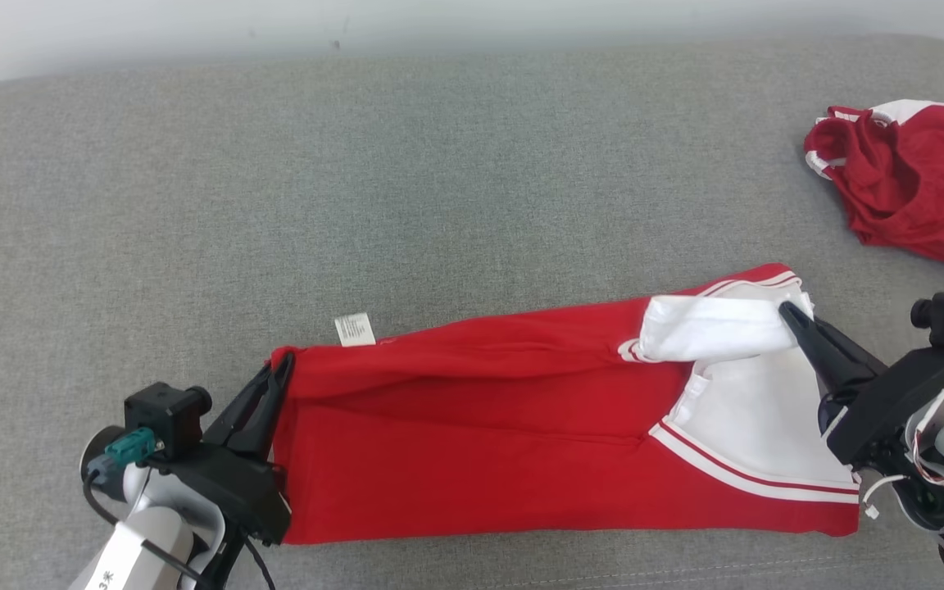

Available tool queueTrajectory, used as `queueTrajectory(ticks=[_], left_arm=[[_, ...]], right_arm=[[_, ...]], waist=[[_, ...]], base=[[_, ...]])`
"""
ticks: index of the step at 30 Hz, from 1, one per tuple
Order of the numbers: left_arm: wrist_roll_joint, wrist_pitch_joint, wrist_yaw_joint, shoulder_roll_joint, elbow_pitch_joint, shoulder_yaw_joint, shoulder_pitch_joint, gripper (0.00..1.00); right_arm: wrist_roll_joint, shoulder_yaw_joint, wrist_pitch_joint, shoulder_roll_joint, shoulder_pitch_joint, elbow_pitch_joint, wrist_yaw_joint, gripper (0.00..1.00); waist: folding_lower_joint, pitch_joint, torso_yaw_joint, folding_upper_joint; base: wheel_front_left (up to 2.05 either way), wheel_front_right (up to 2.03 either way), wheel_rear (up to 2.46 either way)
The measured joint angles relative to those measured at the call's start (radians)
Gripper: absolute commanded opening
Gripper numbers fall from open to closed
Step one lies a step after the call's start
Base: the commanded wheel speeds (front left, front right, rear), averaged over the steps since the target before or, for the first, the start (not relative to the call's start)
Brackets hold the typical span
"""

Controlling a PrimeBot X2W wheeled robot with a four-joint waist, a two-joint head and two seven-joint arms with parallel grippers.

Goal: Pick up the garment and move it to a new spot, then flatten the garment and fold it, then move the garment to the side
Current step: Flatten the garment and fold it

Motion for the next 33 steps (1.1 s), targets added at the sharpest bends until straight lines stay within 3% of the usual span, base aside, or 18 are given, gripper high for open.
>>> queueTrajectory(ticks=[29, 31, 33], left_arm=[[-0.012, -0.001, 0.0, 0.004, 0.032, -0.047, 0.044, 0.0], [-0.012, -0.001, 0.0, 0.004, 0.039, -0.051, 0.045, 0.13], [-0.014, -0.001, 0.0, 0.005, 0.045, -0.053, 0.047, 0.16]], right_arm=[[0.05, 0.007, -0.022, -0.008, 0.121, -0.022, 0.0, 0.0], [0.05, 0.009, -0.022, -0.008, 0.121, -0.022, 0.0, 0.0], [0.05, 0.011, -0.029, -0.008, 0.123, -0.022, 0.0, 0.0]], waist=[[-0.0001, -0.029, -0.005, 0.0001], [0.0, -0.03, -0.005, 0.0001], [0.0, -0.032, -0.005, 0.0001]], base=[[0.0, 0.0, 0.0], [0.0, 0.0, 0.0], [0.0, 0.0, 0.0]])
